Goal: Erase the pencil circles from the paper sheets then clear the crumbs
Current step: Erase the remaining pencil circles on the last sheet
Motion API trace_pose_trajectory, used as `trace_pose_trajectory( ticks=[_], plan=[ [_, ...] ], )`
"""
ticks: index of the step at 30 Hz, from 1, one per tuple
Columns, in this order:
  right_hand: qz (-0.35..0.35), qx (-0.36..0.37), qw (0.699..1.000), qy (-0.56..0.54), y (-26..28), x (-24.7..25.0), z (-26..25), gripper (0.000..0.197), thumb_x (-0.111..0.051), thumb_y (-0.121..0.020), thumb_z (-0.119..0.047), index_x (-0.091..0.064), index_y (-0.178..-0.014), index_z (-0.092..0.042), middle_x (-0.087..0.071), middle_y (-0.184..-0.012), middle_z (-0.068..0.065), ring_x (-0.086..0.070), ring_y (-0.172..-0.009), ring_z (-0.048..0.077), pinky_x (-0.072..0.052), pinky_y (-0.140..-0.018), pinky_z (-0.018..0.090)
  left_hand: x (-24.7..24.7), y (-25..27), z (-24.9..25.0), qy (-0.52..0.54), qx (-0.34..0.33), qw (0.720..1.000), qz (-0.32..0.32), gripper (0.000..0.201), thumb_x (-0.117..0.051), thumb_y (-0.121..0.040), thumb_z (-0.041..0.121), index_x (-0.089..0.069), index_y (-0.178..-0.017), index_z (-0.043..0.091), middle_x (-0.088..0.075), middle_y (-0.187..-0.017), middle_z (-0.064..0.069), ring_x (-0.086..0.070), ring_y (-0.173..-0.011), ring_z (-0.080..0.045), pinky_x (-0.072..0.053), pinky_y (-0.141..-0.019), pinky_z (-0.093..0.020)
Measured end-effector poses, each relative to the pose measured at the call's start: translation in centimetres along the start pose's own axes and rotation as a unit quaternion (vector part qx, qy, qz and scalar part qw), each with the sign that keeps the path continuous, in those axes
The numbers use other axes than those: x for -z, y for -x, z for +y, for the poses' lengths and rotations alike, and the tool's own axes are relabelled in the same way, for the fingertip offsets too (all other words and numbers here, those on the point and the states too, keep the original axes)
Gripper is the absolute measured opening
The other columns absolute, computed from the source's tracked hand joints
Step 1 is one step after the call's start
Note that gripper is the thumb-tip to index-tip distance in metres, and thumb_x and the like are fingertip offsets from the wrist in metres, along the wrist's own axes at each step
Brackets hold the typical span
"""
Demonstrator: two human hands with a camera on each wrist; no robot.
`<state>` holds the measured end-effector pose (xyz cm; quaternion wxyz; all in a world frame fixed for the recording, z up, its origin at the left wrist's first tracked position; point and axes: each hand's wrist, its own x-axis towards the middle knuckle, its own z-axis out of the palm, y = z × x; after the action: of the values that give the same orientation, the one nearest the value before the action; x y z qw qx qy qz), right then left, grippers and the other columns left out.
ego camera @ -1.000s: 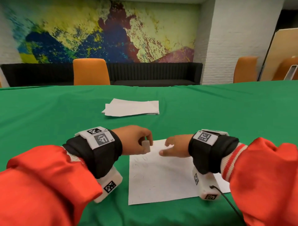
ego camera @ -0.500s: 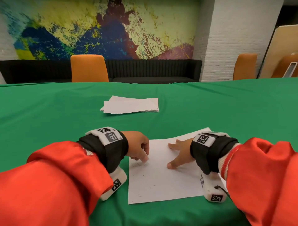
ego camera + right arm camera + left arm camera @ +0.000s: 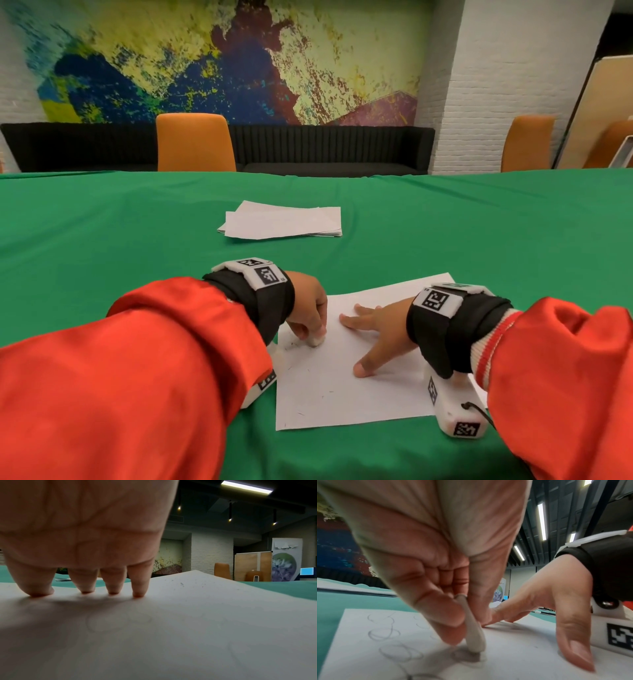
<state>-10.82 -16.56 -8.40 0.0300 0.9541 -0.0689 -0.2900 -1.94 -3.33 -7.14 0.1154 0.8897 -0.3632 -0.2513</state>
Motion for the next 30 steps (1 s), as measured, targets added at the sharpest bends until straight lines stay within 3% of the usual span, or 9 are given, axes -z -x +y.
trace_pose_trajectory(
  ticks=[3,5,11,14,18,21,24,27,30],
  plan=[
    [-0.001,0.002,1.000,0.001,0.0,0.0,0.0,0.095,-0.053,-0.076,-0.070,0.007,-0.145,-0.044,0.013,-0.156,-0.011,-0.008,-0.145,0.022,-0.011,-0.116,0.045,0.0,-0.2,0.1,0.003,0.010,1.000,-0.008,0.006,-0.068,-0.086,0.008,-0.067,-0.092,0.008,-0.060,-0.049,0.009,-0.054,-0.035,0.002,-0.046,-0.044,-0.007],
    [-0.002,0.003,1.000,-0.001,0.0,-0.1,-0.1,0.095,-0.053,-0.077,-0.070,0.007,-0.145,-0.044,0.013,-0.156,-0.011,-0.008,-0.145,0.022,-0.010,-0.116,0.045,0.0,-0.3,0.0,-0.021,0.016,0.999,-0.019,0.008,-0.069,-0.085,0.009,-0.064,-0.080,0.012,-0.056,-0.040,0.012,-0.053,-0.034,0.002,-0.045,-0.042,-0.007],
    [-0.006,0.001,1.000,0.005,-0.1,-0.1,0.1,0.094,-0.052,-0.077,-0.070,0.008,-0.145,-0.046,0.014,-0.156,-0.013,-0.007,-0.145,0.022,-0.009,-0.116,0.047,0.7,-0.5,-0.5,-0.130,0.035,0.990,-0.040,0.021,-0.068,-0.086,0.014,-0.054,-0.070,0.019,-0.057,-0.051,0.008,-0.051,-0.039,0.001,-0.040,-0.040,-0.007],
    [-0.009,-0.003,1.000,0.003,-0.1,-0.1,0.1,0.094,-0.052,-0.076,-0.071,0.008,-0.144,-0.047,0.014,-0.156,-0.014,-0.006,-0.145,0.021,-0.009,-0.116,0.048,1.0,-0.6,-0.7,-0.119,0.041,0.991,-0.041,0.023,-0.066,-0.086,0.009,-0.053,-0.069,0.016,-0.054,-0.039,0.009,-0.051,-0.033,0.001,-0.042,-0.039,-0.009],
    [-0.007,-0.003,1.000,0.001,-0.2,-0.2,0.1,0.095,-0.053,-0.076,-0.071,0.008,-0.144,-0.047,0.014,-0.155,-0.014,-0.006,-0.145,0.021,-0.010,-0.116,0.047,0.3,-1.0,0.2,-0.079,0.018,0.995,-0.054,0.023,-0.063,-0.088,0.003,-0.052,-0.071,0.013,-0.057,-0.058,0.000,-0.051,-0.033,0.001,-0.045,-0.042,-0.009],
    [-0.007,-0.002,1.000,-0.003,-0.1,-0.2,0.1,0.094,-0.053,-0.076,-0.070,0.008,-0.144,-0.047,0.014,-0.155,-0.014,-0.004,-0.145,0.021,-0.009,-0.116,0.046,0.0,-1.0,0.4,-0.122,0.022,0.991,-0.059,0.022,-0.063,-0.089,0.010,-0.051,-0.072,0.014,-0.057,-0.054,0.002,-0.052,-0.038,-0.002,-0.043,-0.040,-0.009],
    [-0.008,0.001,1.000,-0.006,-0.1,-0.2,0.1,0.094,-0.053,-0.076,-0.070,0.008,-0.145,-0.047,0.014,-0.156,-0.013,-0.004,-0.145,0.021,-0.008,-0.116,0.047,0.4,-0.4,0.0,-0.182,0.039,0.981,-0.064,0.008,-0.059,-0.092,0.017,-0.056,-0.087,0.011,-0.056,-0.064,0.000,-0.051,-0.051,-0.008,-0.042,-0.049,-0.013],
    [-0.007,0.000,1.000,-0.006,-0.2,-0.2,0.1,0.094,-0.053,-0.076,-0.071,0.007,-0.144,-0.047,0.014,-0.155,-0.014,-0.005,-0.145,0.021,-0.009,-0.116,0.048,0.8,-0.2,-0.2,-0.189,0.046,0.978,-0.070,0.015,-0.058,-0.092,0.016,-0.061,-0.101,0.004,-0.058,-0.072,-0.004,-0.052,-0.051,-0.008,-0.043,-0.053,-0.015],
    [-0.005,0.001,1.000,-0.006,-0.2,-0.2,0.2,0.094,-0.053,-0.076,-0.071,0.007,-0.144,-0.047,0.014,-0.155,-0.014,-0.006,-0.145,0.021,-0.009,-0.116,0.047,0.6,-0.5,0.2,-0.128,0.016,0.990,-0.065,0.016,-0.060,-0.092,0.012,-0.054,-0.077,0.011,-0.057,-0.066,-0.002,-0.051,-0.037,0.000,-0.044,-0.045,-0.011]
  ],
)
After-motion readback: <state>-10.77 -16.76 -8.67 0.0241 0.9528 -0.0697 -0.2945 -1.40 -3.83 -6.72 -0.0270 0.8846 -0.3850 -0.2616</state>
